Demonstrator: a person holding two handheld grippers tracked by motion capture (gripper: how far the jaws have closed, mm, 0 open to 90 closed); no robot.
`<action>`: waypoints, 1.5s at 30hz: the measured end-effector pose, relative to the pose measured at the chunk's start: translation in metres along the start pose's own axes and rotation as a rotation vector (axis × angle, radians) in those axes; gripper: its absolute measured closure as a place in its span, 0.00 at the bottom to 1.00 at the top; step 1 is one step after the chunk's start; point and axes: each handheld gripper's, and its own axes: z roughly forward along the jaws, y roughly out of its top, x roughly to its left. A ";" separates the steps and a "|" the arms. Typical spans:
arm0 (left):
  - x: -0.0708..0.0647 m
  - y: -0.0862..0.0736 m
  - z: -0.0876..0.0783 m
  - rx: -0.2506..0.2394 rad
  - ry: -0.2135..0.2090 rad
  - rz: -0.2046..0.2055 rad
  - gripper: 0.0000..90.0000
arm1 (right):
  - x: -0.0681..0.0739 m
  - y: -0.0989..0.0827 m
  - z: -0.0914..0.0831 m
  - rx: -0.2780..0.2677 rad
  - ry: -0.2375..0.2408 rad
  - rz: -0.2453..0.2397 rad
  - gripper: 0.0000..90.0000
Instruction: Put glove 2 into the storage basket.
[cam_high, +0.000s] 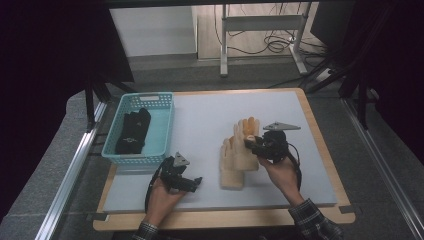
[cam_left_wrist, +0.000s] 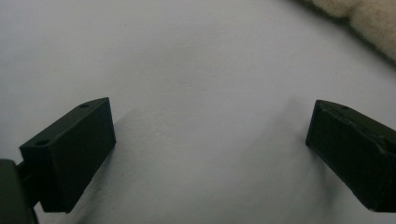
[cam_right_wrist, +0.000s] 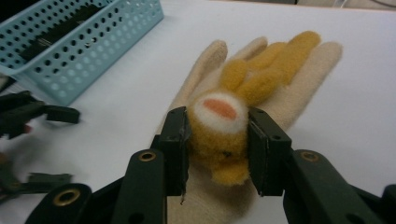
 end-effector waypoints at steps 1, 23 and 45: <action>0.000 0.000 0.000 0.000 0.000 0.000 0.02 | 0.005 -0.003 0.000 0.000 0.002 0.010 0.68; 0.000 0.000 0.000 0.000 0.000 -0.001 0.02 | 0.026 -0.046 0.041 0.051 0.022 0.040 0.47; 0.000 0.000 0.000 0.002 -0.001 0.001 0.02 | -0.038 -0.065 0.020 0.120 0.098 -0.070 0.84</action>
